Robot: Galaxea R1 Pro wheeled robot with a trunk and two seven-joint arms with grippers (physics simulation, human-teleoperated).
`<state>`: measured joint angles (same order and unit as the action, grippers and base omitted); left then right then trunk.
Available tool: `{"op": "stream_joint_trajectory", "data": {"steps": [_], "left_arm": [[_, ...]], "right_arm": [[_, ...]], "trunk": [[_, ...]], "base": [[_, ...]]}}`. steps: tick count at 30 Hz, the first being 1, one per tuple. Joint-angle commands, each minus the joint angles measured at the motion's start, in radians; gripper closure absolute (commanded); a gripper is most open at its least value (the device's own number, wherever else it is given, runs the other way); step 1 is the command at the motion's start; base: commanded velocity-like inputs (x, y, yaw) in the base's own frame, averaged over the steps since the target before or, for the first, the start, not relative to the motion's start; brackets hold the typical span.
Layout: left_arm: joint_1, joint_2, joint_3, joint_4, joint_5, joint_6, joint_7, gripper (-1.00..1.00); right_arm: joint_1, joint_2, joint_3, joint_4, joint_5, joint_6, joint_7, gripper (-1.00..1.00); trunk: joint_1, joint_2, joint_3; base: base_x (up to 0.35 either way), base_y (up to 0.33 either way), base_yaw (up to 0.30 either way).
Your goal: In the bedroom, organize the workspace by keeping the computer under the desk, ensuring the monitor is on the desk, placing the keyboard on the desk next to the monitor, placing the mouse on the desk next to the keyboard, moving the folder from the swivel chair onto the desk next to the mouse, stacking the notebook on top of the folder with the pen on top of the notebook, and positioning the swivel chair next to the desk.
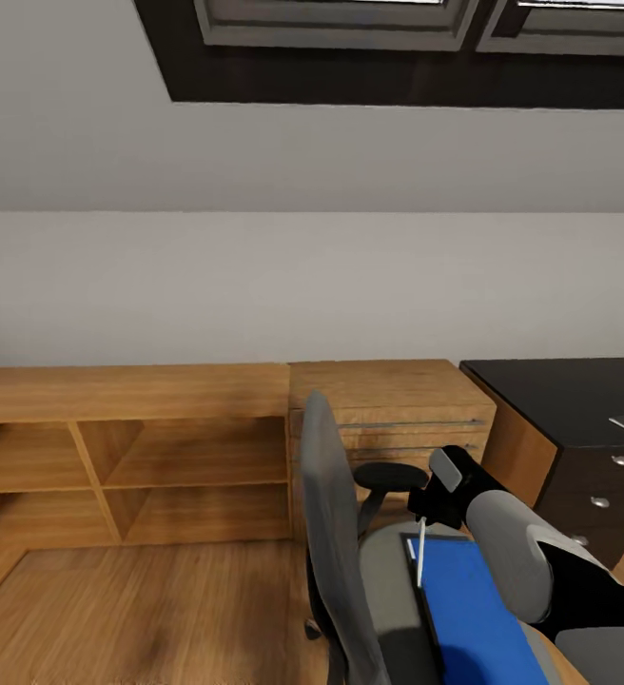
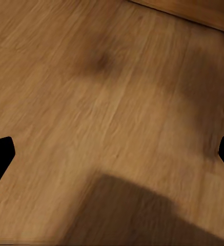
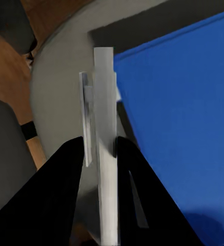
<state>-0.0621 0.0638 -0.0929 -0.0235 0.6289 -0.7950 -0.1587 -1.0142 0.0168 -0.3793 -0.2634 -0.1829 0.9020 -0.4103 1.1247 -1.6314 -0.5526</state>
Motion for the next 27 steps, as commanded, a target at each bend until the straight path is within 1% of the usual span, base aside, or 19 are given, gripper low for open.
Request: {"op": "stream_joint_trajectory", "data": {"steps": [1,6,12,15,18,19,20,23,24,27], "left_arm": [[-0.001,0.000,-0.008,0.001,0.011,-0.002,-0.005,-1.00],[-0.001,0.001,-0.008,0.001,0.011,-0.001,-0.004,-1.00],[-0.001,0.001,-0.008,0.001,0.011,-0.002,-0.004,-1.00],[-0.001,0.001,-0.008,0.001,0.011,-0.002,-0.004,-1.00],[-0.001,0.001,-0.008,0.000,0.011,-0.003,-0.005,-1.00],[-0.001,0.001,-0.009,0.001,0.011,-0.003,-0.005,-1.00],[-0.001,0.001,-0.009,0.001,0.011,-0.003,-0.005,-1.00],[-0.001,0.001,-0.010,0.001,0.011,-0.003,-0.005,-1.00],[-0.001,0.000,-0.010,0.001,0.010,-0.003,-0.005,-1.00],[-0.001,0.000,-0.010,0.001,0.010,-0.003,-0.005,-1.00]], "right_arm": [[0.000,0.000,-0.001,-0.002,-0.011,0.001,-0.010,1.00],[0.000,0.000,-0.001,-0.002,-0.011,-0.001,-0.011,1.00],[0.001,-0.003,-0.001,-0.002,-0.008,-0.003,-0.010,1.00],[0.002,-0.005,0.000,-0.003,0.005,-0.003,-0.011,1.00],[0.002,-0.006,0.000,-0.003,0.033,-0.004,-0.010,1.00],[0.003,-0.006,0.000,-0.003,0.053,-0.007,-0.010,1.00],[0.003,-0.006,0.000,-0.003,0.058,-0.012,-0.009,1.00],[0.003,-0.007,-0.001,-0.002,0.070,-0.056,-0.008,1.00],[0.004,-0.007,-0.001,-0.002,0.073,-0.083,-0.007,1.00],[0.004,-0.009,-0.001,-0.002,0.074,-0.102,-0.006,1.00]], "trunk": [[0.000,-0.001,-0.001],[0.000,-0.001,-0.001],[0.000,-0.001,-0.001],[0.000,-0.001,-0.001],[0.000,-0.001,-0.001],[0.000,-0.001,-0.001],[0.000,-0.001,-0.001],[0.000,-0.001,-0.001],[0.000,-0.001,-0.001],[0.000,-0.001,-0.001]], "base": [[-0.006,-0.023,0.170],[-0.052,-0.102,0.091],[-0.121,-0.226,0.019],[-0.046,-0.174,0.004],[-0.019,-0.085,0.002],[-0.008,-0.034,0.001],[-0.005,-0.022,0.000],[-0.003,-0.013,0.000],[-0.001,-0.005,0.000],[-0.001,-0.003,0.000]]}}
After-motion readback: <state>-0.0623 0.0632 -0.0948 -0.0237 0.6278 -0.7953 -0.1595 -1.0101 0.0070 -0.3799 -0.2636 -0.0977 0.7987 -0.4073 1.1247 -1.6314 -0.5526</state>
